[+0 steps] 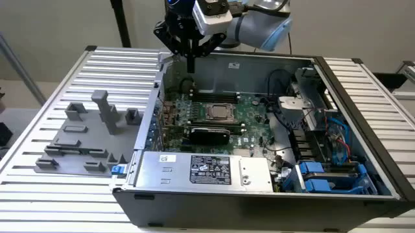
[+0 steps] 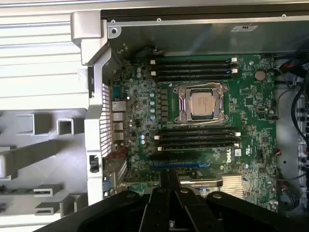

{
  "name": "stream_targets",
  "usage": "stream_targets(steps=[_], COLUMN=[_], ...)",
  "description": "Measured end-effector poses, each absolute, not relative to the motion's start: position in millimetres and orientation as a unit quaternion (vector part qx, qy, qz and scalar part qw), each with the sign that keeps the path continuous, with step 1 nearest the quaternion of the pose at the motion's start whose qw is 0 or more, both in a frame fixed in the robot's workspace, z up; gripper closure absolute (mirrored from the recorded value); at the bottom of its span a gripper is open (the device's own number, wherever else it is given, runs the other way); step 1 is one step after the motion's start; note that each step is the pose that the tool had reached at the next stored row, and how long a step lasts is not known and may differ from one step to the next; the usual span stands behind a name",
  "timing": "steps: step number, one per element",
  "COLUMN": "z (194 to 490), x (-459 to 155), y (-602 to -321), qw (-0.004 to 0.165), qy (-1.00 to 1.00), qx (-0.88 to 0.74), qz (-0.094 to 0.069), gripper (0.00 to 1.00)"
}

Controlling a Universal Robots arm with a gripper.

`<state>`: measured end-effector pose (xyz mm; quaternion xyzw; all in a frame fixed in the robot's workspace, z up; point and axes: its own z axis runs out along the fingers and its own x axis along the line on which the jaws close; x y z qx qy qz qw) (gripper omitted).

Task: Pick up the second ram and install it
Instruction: 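Reach for the second ram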

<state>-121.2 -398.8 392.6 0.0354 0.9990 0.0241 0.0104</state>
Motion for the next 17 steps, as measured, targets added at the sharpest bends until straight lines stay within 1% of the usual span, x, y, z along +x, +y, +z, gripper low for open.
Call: stream_targets(steps=[17], z=[392.8], x=[-121.4], y=[-398.8], qw=[0.010], qy=[0.999], qx=[0.035], qz=[0.024], gripper=[1.00])
